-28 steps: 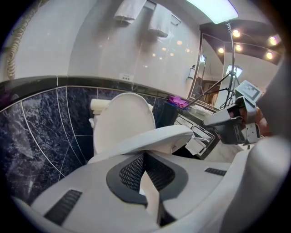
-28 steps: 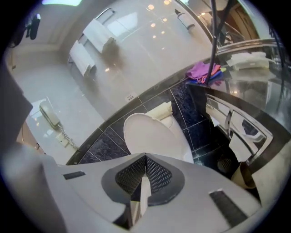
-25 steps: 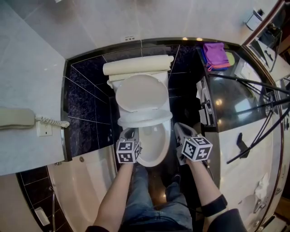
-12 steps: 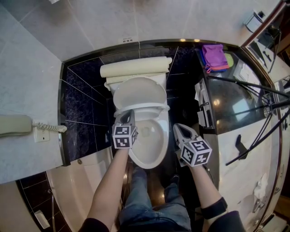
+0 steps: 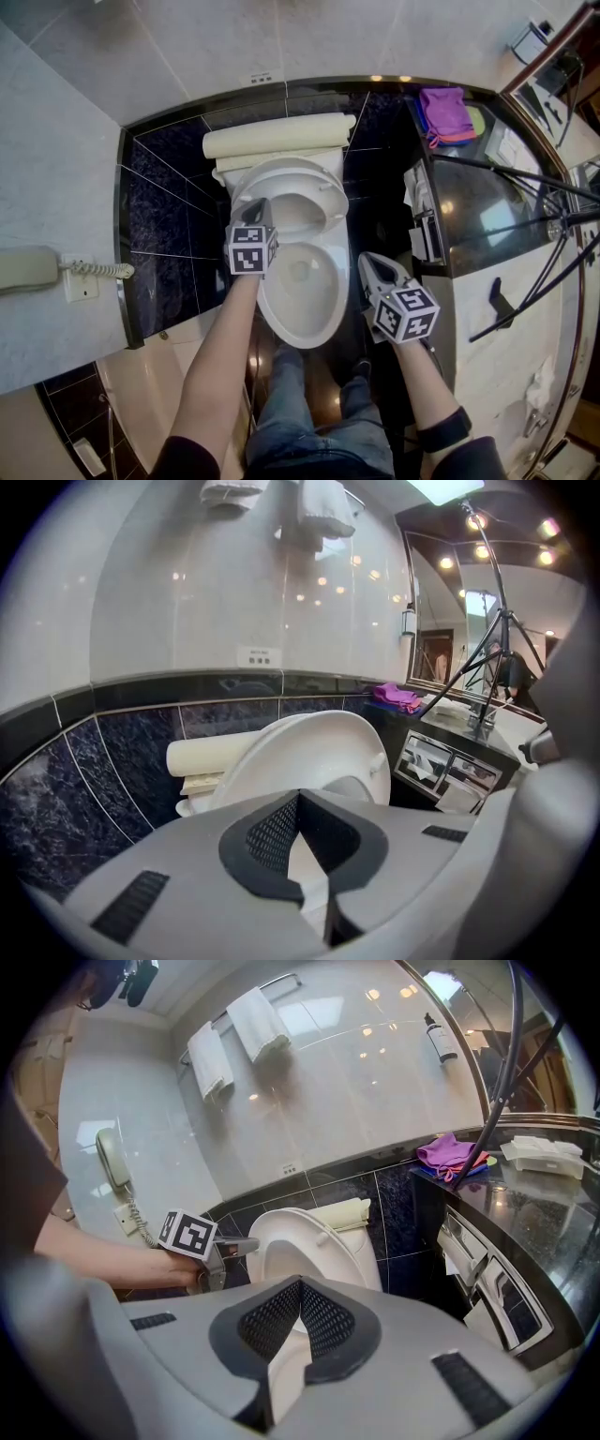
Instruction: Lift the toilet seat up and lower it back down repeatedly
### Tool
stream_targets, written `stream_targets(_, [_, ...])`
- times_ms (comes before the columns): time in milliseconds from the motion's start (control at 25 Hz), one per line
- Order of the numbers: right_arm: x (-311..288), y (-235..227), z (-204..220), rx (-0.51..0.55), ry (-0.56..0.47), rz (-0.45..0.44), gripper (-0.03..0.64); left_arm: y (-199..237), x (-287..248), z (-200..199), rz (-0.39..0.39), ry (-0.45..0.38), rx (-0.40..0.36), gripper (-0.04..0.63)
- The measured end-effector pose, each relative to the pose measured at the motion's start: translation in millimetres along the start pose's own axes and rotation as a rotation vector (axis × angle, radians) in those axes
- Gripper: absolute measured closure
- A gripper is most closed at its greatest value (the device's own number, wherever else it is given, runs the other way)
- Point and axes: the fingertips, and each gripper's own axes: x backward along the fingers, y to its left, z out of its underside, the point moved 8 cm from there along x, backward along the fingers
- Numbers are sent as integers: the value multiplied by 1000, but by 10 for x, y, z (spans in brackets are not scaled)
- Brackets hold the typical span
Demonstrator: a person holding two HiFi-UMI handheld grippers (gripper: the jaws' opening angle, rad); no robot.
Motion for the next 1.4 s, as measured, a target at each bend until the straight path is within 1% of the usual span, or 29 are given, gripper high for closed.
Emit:
stream_targets(200, [-21,30,-34,11,-1,-7,607,10,86,-18,2,2,-11,597])
stream_targets(400, [81,135,-104,54,3,-23,607,-124,461,-14,3,3,-12,597])
stream_targets(640, [388,262,-358,150,-23,-69,606,-440,1263,-161,-14,-37,-18,597])
stream_targets(800, [743,421,-459,227,-38,-95,606,-600,1946,-158,-54,-57,-9,597])
stream_targets(920, [1045,443,-512,251,-54,-98,606,-743,2404,-186,-87,-84,-20,597])
stream_targets(1000, [1241,439,-510,254,-60,-91,606,-832,2700,-193,-102,-104,-18,597])
stream_targets(1160, [1604,437,-425,267,-56,-77,606,-1011,3248,-160,-118,-143,27,597])
stream_targets(1280, [1831,440,-351,285,-58,-75,606,-1119,3559,-104,-122,-160,51,597])
stream_targets(1400, [2028,458,-271,296,-61,-70,606,-1197,3815,-20,-120,-167,52,597])
